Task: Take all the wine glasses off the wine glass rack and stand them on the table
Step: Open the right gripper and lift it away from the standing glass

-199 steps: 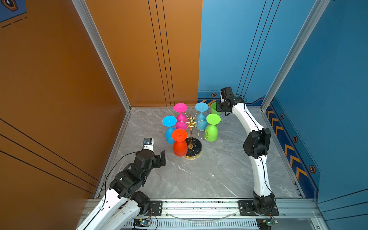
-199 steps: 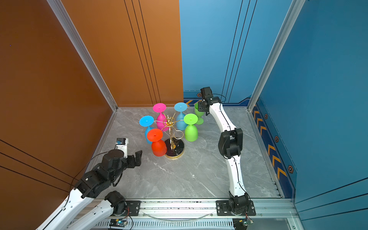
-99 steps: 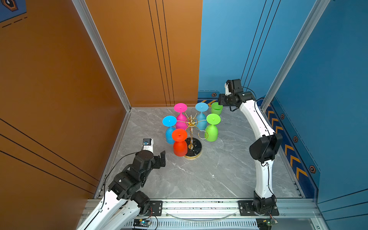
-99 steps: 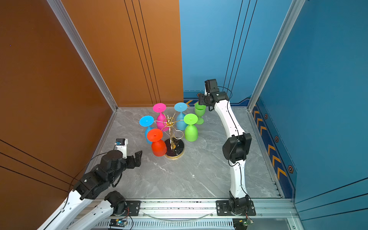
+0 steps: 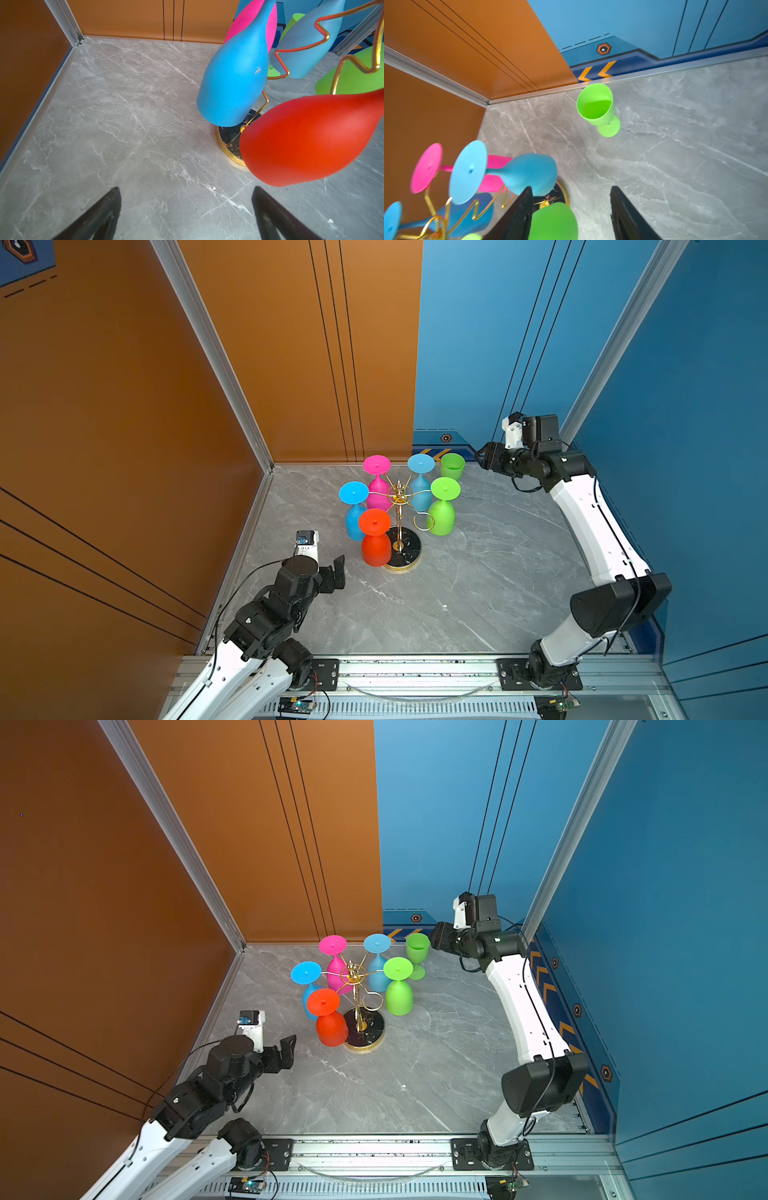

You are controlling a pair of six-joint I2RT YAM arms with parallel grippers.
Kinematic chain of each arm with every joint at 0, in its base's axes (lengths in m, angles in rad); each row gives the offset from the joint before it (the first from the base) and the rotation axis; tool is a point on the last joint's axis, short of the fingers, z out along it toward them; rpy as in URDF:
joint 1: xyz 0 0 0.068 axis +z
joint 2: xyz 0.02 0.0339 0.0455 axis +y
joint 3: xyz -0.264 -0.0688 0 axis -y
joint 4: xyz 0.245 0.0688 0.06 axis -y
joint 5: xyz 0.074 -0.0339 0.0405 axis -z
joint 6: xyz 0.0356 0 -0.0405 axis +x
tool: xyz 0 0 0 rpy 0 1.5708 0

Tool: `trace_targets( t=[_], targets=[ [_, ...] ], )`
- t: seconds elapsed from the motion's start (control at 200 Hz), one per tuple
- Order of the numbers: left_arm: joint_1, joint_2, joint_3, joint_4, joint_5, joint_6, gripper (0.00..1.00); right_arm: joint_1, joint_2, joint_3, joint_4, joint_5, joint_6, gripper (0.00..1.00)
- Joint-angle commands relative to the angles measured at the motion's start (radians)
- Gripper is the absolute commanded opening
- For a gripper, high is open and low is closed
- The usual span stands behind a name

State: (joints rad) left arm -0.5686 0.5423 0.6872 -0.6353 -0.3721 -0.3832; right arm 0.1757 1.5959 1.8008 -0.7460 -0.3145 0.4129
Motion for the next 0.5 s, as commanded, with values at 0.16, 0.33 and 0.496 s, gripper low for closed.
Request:
trace_targets(
  t=[0.16,0.33,0.496],
  targets=[
    [0.030,0.023,0.012,0.000,0.035,0.019,0.98,0.023,-0.164,-0.209,0.166,-0.302,0.116,0.64],
    [0.092,0.044,0.028,0.000,0.082,0.044,0.98,0.053,-0.197,-0.269,0.185,-0.344,0.124,0.62],
    [0.153,0.050,0.035,0.002,0.127,0.053,0.98,0.070,-0.201,-0.299,0.193,-0.350,0.127,0.58]
  ],
)
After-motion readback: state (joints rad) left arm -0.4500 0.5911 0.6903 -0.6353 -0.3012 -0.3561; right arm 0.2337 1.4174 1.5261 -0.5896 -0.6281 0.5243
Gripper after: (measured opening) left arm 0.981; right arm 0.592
